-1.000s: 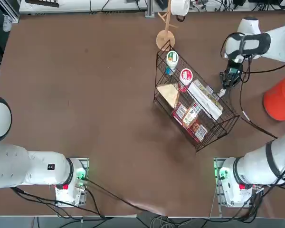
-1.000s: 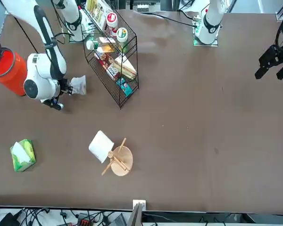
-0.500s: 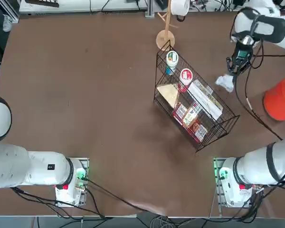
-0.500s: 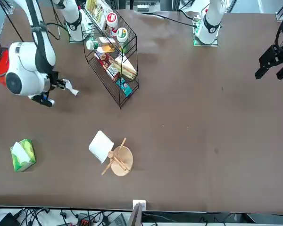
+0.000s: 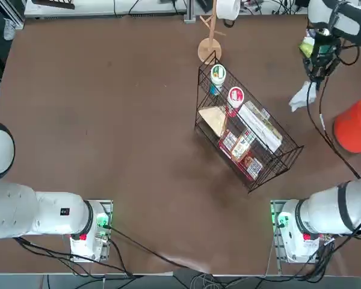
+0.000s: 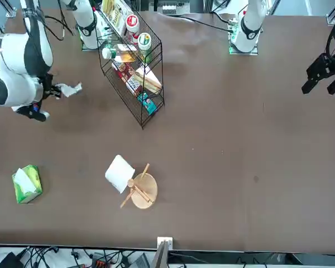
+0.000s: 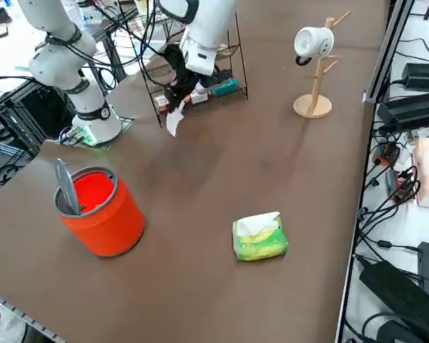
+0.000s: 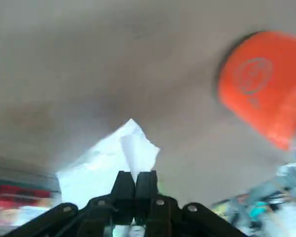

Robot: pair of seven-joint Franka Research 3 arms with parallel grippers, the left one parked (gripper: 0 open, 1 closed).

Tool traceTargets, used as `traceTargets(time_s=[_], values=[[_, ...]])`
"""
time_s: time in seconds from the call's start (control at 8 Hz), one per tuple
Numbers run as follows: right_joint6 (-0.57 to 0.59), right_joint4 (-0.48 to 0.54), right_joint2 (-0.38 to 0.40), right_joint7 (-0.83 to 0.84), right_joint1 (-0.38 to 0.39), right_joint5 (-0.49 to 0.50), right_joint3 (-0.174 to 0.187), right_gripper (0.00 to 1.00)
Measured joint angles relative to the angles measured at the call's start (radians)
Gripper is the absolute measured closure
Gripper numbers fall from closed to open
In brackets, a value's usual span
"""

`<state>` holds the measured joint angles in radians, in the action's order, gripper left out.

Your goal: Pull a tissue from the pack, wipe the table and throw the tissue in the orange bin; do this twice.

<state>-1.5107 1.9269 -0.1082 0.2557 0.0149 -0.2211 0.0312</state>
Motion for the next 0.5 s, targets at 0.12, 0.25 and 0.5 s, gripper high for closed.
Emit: traceTargets(time_s=[0.12, 0.25, 0.5], values=[[0.021, -0.018, -0.001, -0.067, -0.024, -0.066, 0.003, 0.98], [0.029, -0.038, -0.002, -0.151, -0.061, -0.123, 0.005, 0.98], [0.033, -0.09, -0.003, -0.323, -0.137, -0.241, 0.01, 0.98]])
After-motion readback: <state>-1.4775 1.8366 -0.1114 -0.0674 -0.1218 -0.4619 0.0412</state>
